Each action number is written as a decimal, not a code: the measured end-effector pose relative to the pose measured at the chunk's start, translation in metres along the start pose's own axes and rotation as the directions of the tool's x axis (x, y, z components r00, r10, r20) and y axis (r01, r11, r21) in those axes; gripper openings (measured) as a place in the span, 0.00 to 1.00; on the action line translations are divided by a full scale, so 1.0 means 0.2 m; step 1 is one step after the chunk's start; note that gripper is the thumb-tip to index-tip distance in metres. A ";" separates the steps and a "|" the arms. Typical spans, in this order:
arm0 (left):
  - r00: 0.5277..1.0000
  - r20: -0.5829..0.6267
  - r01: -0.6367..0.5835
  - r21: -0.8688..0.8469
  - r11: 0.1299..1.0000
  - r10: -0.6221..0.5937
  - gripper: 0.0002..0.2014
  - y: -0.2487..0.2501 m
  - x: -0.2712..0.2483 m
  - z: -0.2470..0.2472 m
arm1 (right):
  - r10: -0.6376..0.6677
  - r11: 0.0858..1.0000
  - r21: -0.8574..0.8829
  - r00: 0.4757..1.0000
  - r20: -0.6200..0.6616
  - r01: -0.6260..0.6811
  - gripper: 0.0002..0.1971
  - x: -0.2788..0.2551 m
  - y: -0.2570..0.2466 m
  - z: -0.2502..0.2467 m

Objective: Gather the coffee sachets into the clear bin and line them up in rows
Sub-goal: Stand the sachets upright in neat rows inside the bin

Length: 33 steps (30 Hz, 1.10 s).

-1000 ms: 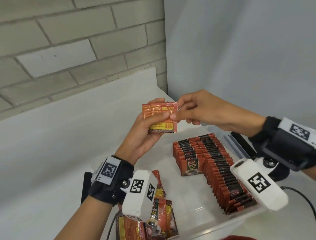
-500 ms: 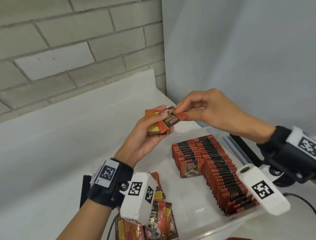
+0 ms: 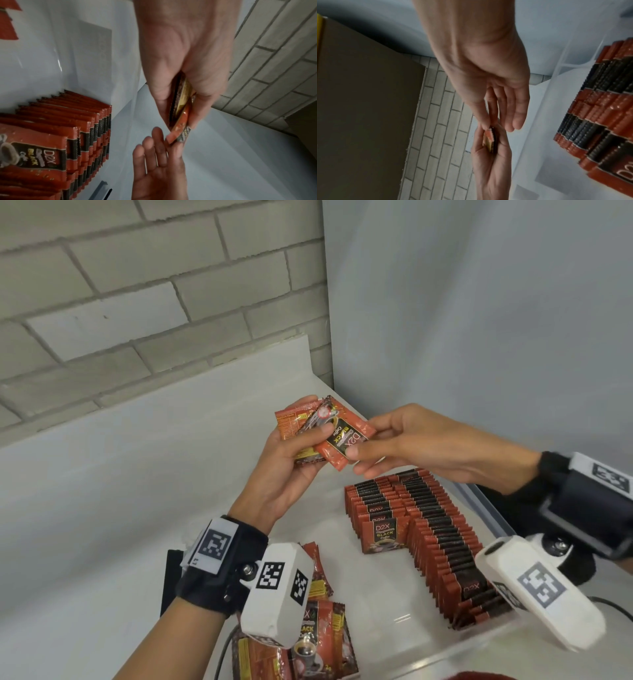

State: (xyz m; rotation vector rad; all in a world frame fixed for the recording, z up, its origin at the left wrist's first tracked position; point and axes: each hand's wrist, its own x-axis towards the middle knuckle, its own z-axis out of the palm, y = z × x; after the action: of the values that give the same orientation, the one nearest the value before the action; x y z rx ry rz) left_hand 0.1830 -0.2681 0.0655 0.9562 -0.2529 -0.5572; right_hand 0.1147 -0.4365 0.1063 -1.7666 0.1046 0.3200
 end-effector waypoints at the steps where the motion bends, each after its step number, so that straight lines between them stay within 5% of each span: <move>1: 1.000 -0.003 0.000 -0.002 1.000 0.000 0.21 0.00 0.00 0.00 | 0.006 1.000 0.015 1.000 -0.016 -0.006 0.17 0.00 0.00 0.00; 11: 0.995 -0.036 0.096 0.012 0.995 -0.095 0.16 -0.01 0.01 0.00 | -0.044 0.999 -0.003 0.993 -0.110 0.044 0.01 0.02 -0.04 -0.03; 19: 0.989 0.012 0.143 0.051 0.988 -0.144 0.17 -0.01 0.00 0.01 | -0.101 0.984 -0.160 0.983 -0.152 0.077 0.07 0.03 -0.05 -0.11; 33: 0.987 0.014 0.153 0.183 0.971 -0.158 0.18 -0.02 -0.02 0.02 | -0.025 0.992 -0.124 0.996 -0.080 0.015 0.05 0.02 -0.06 -0.15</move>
State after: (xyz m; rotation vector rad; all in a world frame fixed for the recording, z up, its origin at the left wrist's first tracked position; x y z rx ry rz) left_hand 0.1770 -0.2712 0.0649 1.1523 -0.2582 -0.7010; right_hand 0.1255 -0.4625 0.1222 -1.9029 0.1277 0.2442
